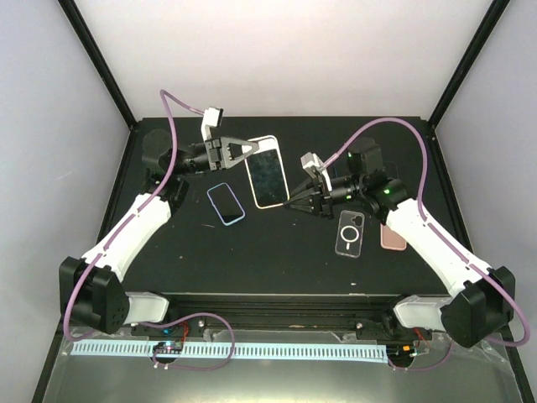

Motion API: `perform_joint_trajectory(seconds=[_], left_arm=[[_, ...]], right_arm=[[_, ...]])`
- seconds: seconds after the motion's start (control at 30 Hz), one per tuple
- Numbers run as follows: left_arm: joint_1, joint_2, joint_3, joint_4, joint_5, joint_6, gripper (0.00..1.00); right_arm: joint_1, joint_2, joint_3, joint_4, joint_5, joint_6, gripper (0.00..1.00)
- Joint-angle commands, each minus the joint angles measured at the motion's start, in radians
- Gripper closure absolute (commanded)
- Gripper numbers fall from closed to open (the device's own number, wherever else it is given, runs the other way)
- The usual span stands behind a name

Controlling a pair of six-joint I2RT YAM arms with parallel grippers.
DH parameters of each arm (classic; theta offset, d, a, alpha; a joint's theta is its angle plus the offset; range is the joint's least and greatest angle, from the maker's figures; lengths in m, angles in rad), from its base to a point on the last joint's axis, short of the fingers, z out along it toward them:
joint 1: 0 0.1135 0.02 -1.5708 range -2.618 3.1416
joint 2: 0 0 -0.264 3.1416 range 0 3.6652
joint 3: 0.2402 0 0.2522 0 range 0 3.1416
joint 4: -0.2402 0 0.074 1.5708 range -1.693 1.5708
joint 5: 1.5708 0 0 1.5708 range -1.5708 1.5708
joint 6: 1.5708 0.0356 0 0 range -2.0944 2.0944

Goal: Take the phone out of the phone case
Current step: Remove the phone case from the phone.

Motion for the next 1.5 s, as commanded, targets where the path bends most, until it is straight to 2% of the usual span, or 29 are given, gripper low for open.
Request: perform_joint_trajectory(seconds=[0.0, 0.33, 0.53, 0.97, 1.27, 1.47], left_arm=[[-0.019, -0.015, 0.007, 0.124, 0.020, -0.131, 0.98], [-0.036, 0.003, 0.005, 0.231, 0.042, -0.236, 0.99], [-0.046, 0.006, 0.008, 0.261, 0.044, -0.262, 0.98], [-0.059, 0.008, 0.012, 0.296, 0.040, -0.302, 0.98], [-0.060, 0.003, -0.005, 0.315, 0.038, -0.329, 0.98], [-0.060, 0.002, -0.007, 0.332, 0.033, -0.347, 0.99]], right_arm=[[0.003, 0.046, 0.033, -0.031, 0.085, -0.096, 0.85], [-0.004, 0.069, 0.051, -0.034, 0.160, -0.185, 0.89], [-0.070, 0.101, 0.049, 0.024, 0.079, -0.120, 0.91], [-0.092, 0.128, 0.023, 0.052, 0.077, -0.136, 0.98], [-0.128, 0.141, -0.002, 0.163, 0.075, -0.082, 0.99], [-0.169, 0.120, -0.098, 0.344, 0.091, -0.004, 0.99]])
